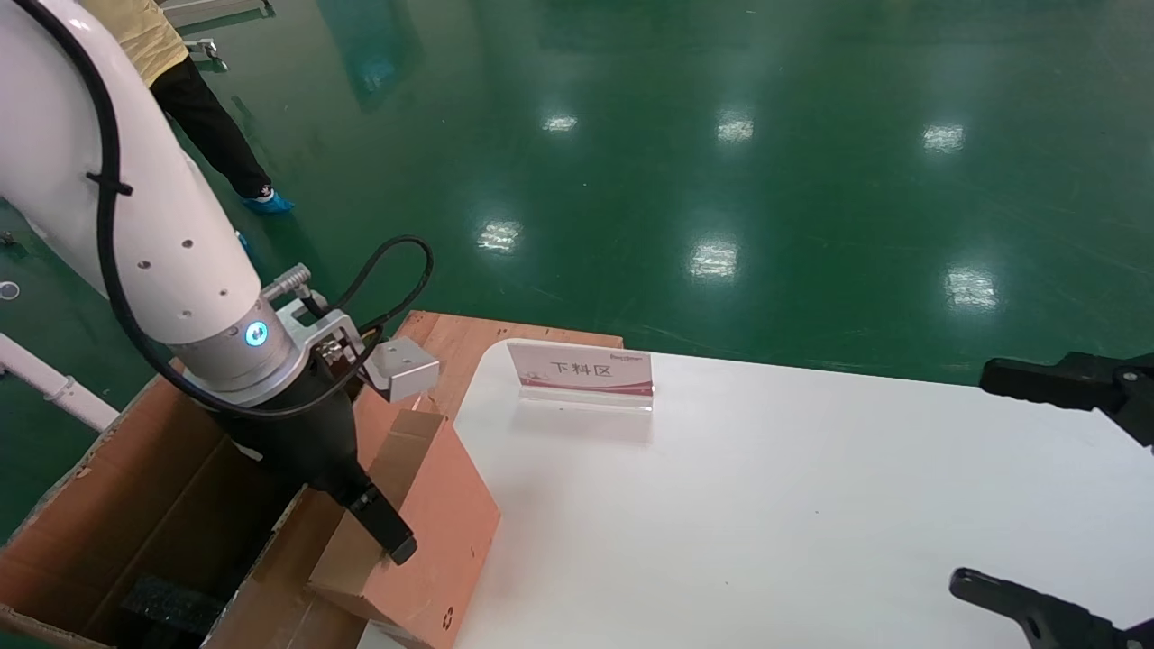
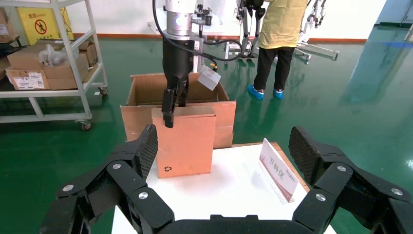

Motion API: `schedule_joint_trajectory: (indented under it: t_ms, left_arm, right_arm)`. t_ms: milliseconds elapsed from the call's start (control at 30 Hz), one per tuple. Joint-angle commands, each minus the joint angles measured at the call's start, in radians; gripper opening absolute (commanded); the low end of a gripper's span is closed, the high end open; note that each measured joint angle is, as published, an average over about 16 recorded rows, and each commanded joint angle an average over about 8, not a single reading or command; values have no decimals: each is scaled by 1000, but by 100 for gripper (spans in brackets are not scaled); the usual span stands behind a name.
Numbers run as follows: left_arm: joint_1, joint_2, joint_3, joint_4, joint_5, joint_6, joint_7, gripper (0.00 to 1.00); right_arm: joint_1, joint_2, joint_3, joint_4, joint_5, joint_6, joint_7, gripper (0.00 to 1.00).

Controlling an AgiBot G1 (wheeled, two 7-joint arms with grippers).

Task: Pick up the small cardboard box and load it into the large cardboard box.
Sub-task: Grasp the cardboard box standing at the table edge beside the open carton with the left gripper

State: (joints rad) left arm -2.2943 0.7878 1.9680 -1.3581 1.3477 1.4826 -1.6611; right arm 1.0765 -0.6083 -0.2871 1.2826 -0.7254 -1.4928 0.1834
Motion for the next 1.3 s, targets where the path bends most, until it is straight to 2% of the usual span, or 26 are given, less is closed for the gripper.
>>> schedule_joint_trajectory:
  t_ms: [33,167,233,433,500,1300]
  left_arm:
    - [5,-2,3,0,1,-4,2,100]
    - [11,-3,8,0,1,-11,4,100]
    - [13,-4,9,0,0,-13,4,98]
    - [14,-5,10,1,0,-15,4,23]
    - [14,-5,10,1,0,-15,4,0]
    - [12,-3,7,1,1,-10,4,0]
  right_arm:
    - [0,0,0,0,0,0,0,100]
    - [0,0,0,0,0,0,0,98]
    - [0,0,0,0,0,0,0,73]
    - [0,0,0,0,0,0,0,0]
    - [0,0,0,0,0,0,0,0]
    - [0,0,0,0,0,0,0,0]
